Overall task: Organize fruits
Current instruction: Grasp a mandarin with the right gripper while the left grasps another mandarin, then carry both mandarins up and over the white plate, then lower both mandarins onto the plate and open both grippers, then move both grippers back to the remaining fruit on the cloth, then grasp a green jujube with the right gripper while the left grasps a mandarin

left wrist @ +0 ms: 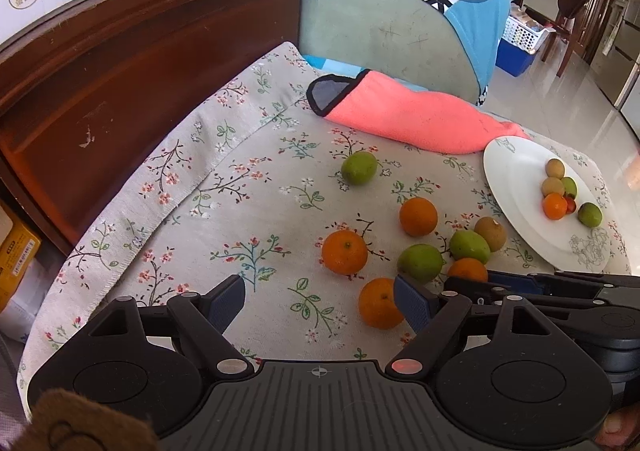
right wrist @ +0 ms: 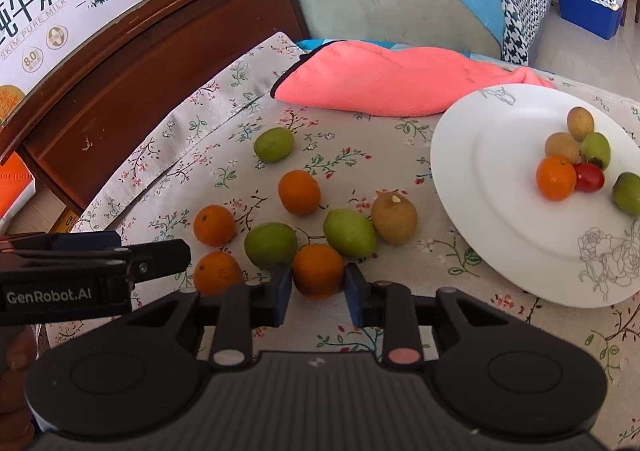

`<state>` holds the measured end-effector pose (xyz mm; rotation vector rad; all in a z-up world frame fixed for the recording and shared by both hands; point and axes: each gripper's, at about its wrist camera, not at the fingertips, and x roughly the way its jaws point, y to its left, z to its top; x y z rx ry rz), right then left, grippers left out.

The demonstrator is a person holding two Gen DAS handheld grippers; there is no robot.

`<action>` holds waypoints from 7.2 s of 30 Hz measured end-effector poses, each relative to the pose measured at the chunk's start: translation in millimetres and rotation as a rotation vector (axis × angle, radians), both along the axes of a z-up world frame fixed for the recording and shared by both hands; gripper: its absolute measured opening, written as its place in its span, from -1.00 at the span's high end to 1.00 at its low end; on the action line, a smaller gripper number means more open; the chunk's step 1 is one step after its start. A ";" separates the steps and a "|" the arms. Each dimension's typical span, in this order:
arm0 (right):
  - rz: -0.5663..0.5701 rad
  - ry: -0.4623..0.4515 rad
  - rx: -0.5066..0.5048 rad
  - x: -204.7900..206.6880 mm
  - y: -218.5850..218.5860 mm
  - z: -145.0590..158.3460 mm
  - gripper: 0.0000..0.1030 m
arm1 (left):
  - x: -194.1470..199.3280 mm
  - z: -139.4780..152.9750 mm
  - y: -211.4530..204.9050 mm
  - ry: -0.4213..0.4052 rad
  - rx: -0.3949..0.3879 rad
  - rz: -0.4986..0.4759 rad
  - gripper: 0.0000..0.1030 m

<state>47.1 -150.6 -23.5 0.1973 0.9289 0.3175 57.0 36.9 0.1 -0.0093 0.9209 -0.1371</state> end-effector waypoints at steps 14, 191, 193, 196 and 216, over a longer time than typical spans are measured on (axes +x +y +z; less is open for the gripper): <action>-0.045 0.008 0.030 -4.5 -20.2 9.6 0.45 | -4.2 -20.7 -24.8 0.025 0.021 -0.080 -0.51; 0.111 -0.107 -0.039 9.1 32.0 -6.5 0.24 | 56.1 -26.0 -7.9 0.090 -0.020 0.056 -0.55; 0.115 -0.110 -0.044 9.8 33.5 -7.1 0.24 | 55.2 -27.9 -8.8 0.086 -0.012 0.051 -0.53; 0.114 -0.112 -0.047 10.2 33.5 -7.7 0.38 | 53.5 -30.0 -11.0 0.075 0.007 0.041 -0.49; 0.091 -0.097 -0.055 4.5 27.1 -3.9 0.39 | 43.5 -27.2 -20.7 0.000 0.031 -0.009 0.45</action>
